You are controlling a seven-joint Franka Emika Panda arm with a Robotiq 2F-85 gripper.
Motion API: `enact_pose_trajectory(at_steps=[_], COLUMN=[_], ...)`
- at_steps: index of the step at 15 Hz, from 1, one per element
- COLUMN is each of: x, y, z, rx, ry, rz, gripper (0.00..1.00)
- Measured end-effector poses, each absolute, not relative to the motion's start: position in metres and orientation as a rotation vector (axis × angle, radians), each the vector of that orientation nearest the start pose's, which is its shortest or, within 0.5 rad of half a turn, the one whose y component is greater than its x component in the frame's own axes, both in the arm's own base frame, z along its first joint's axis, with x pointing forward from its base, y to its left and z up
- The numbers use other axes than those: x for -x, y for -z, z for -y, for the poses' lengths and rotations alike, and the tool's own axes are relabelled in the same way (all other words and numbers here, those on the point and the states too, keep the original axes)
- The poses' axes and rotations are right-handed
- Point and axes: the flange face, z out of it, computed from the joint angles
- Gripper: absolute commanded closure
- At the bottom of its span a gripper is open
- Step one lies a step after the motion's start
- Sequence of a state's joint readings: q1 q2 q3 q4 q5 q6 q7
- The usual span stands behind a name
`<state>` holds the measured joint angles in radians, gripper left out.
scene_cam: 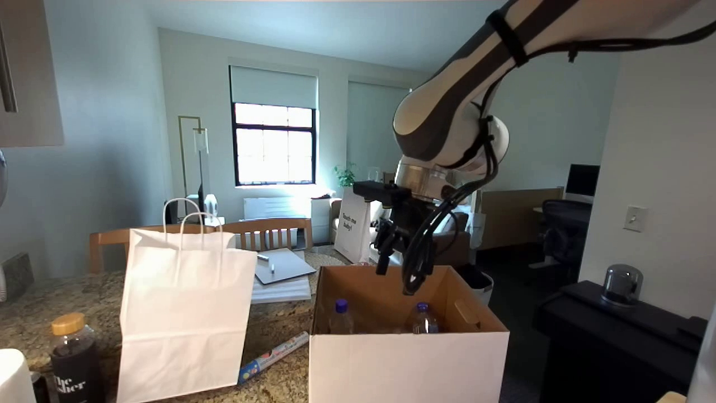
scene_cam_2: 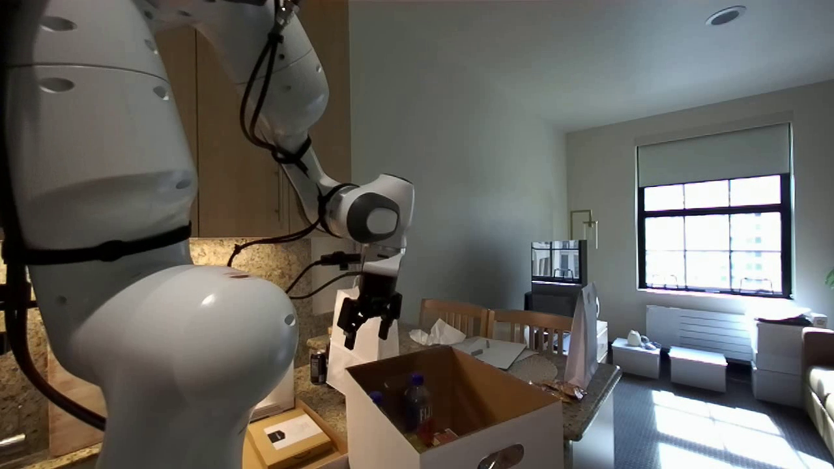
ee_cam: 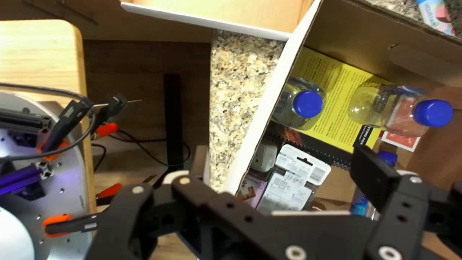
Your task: Pick up the bottles from the counter and put them in the box
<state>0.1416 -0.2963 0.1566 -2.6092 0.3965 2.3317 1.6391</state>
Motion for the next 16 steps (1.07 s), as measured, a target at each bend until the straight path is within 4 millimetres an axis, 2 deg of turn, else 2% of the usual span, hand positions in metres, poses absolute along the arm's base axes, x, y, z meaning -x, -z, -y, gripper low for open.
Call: enact_pose_trajectory(at_steps=[4,7,16], x=[-0.379,-0.366,-0.36], y=[-0.393,-0.412,-0.414], z=[-0.129,-0.137,-0.133], rx=[2.097,2.113,2.109], ry=[-0.01,0.125,0.122], rz=[-2.292,-2.32,-2.32], gripper=[0.0,0.0,0.0])
